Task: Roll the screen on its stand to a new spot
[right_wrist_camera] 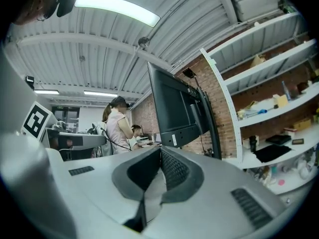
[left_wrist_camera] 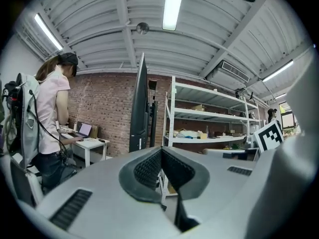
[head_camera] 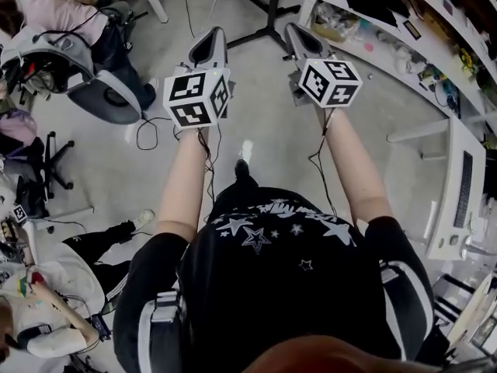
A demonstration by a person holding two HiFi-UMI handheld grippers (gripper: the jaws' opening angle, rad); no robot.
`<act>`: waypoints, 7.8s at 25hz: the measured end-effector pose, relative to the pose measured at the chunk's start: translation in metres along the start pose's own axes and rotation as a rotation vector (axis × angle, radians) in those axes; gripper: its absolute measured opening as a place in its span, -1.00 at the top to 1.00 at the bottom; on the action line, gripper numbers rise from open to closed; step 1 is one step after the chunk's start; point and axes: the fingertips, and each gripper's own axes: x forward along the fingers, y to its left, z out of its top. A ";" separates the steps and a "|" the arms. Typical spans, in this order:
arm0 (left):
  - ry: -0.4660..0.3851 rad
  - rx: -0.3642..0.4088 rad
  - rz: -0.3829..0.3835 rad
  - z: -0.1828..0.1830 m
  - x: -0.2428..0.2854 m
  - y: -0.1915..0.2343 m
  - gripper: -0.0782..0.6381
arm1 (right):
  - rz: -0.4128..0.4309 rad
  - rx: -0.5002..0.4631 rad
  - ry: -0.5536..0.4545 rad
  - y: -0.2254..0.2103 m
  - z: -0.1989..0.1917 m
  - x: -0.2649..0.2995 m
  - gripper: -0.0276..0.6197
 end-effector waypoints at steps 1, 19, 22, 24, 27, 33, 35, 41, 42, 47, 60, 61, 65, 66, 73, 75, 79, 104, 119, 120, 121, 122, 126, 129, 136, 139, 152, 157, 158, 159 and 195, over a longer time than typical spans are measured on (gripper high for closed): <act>0.007 -0.002 0.002 0.000 0.009 0.006 0.76 | -0.003 0.004 0.000 -0.004 0.000 0.009 0.90; -0.080 -0.115 -0.060 0.027 0.121 0.071 0.75 | -0.064 0.065 -0.065 -0.068 0.017 0.119 0.90; -0.066 -0.093 -0.053 0.029 0.140 0.078 0.75 | -0.052 0.099 -0.073 -0.083 0.019 0.141 0.90; -0.067 -0.078 -0.042 0.032 0.154 0.085 0.75 | -0.033 0.117 -0.086 -0.090 0.025 0.159 0.90; -0.080 -0.056 -0.015 0.037 0.176 0.095 0.74 | -0.003 0.099 -0.089 -0.100 0.034 0.187 0.90; -0.137 -0.005 0.005 0.054 0.225 0.107 0.21 | 0.042 0.087 -0.094 -0.130 0.055 0.234 0.90; -0.137 0.000 -0.006 0.055 0.239 0.109 0.10 | 0.054 0.087 -0.103 -0.135 0.062 0.245 0.90; -0.128 0.013 -0.011 0.054 0.282 0.116 -0.17 | 0.102 0.060 -0.112 -0.149 0.074 0.276 0.90; -0.126 0.020 -0.010 0.056 0.287 0.117 -0.18 | 0.107 0.062 -0.116 -0.151 0.075 0.278 0.90; -0.116 0.069 -0.014 0.069 0.306 0.120 -0.18 | 0.117 0.065 -0.114 -0.157 0.078 0.292 0.90; -0.036 0.133 -0.043 0.080 0.325 0.120 -0.05 | 0.125 0.051 -0.113 -0.156 0.081 0.308 0.90; -0.029 0.144 -0.036 0.080 0.323 0.122 0.04 | 0.125 0.050 -0.113 -0.154 0.081 0.307 0.90; -0.007 0.120 -0.033 0.080 0.319 0.127 0.18 | 0.116 0.048 -0.110 -0.153 0.079 0.304 0.90; -0.006 0.104 -0.032 0.079 0.319 0.128 0.19 | 0.113 0.050 -0.109 -0.153 0.078 0.304 0.90; -0.016 0.048 -0.027 0.079 0.315 0.132 0.22 | 0.104 0.019 -0.085 -0.145 0.077 0.296 0.90; -0.022 0.044 -0.022 0.079 0.312 0.134 0.22 | 0.101 0.008 -0.085 -0.146 0.077 0.293 0.90; -0.030 0.041 -0.019 0.080 0.300 0.134 0.22 | 0.082 0.014 -0.091 -0.144 0.077 0.284 0.90; -0.062 0.014 -0.131 0.073 0.208 0.056 0.24 | -0.077 0.000 -0.114 -0.088 0.057 0.149 0.90; -0.085 0.023 -0.147 0.073 0.125 0.005 0.24 | -0.150 -0.009 -0.112 -0.054 0.042 0.042 0.90; -0.084 0.023 -0.141 0.072 0.119 0.002 0.24 | -0.146 -0.008 -0.114 -0.054 0.042 0.036 0.90; -0.083 0.023 -0.135 0.071 0.113 0.000 0.24 | -0.141 -0.008 -0.114 -0.053 0.041 0.030 0.90; -0.083 0.024 -0.129 0.071 0.107 -0.003 0.24 | -0.135 -0.006 -0.114 -0.052 0.040 0.024 0.90; -0.081 0.019 -0.097 0.072 0.083 -0.013 0.24 | -0.104 0.005 -0.107 -0.043 0.037 0.003 0.90; -0.074 0.013 -0.067 0.069 0.061 -0.022 0.25 | -0.067 -0.011 -0.084 -0.028 0.029 -0.018 0.90; -0.070 0.018 -0.032 0.069 0.016 -0.065 0.25 | -0.034 -0.006 -0.063 -0.016 0.022 -0.086 0.90; -0.075 0.022 -0.024 0.069 -0.008 -0.082 0.25 | -0.029 -0.007 -0.064 -0.008 0.020 -0.113 0.90; -0.100 0.030 0.007 0.060 -0.084 -0.158 0.25 | 0.049 -0.053 -0.062 0.024 0.020 -0.186 0.90; -0.114 0.029 0.010 0.062 -0.111 -0.164 0.25 | 0.030 -0.018 -0.079 0.026 0.013 -0.203 0.90; -0.115 0.028 0.008 0.061 -0.117 -0.166 0.25 | 0.025 -0.011 -0.085 0.026 0.012 -0.207 0.90; -0.116 0.028 0.005 0.061 -0.123 -0.168 0.25 | 0.022 -0.010 -0.086 0.027 0.012 -0.210 0.90; -0.139 -0.024 -0.086 0.073 -0.369 -0.221 0.26 | -0.099 -0.014 -0.064 0.195 -0.018 -0.426 0.90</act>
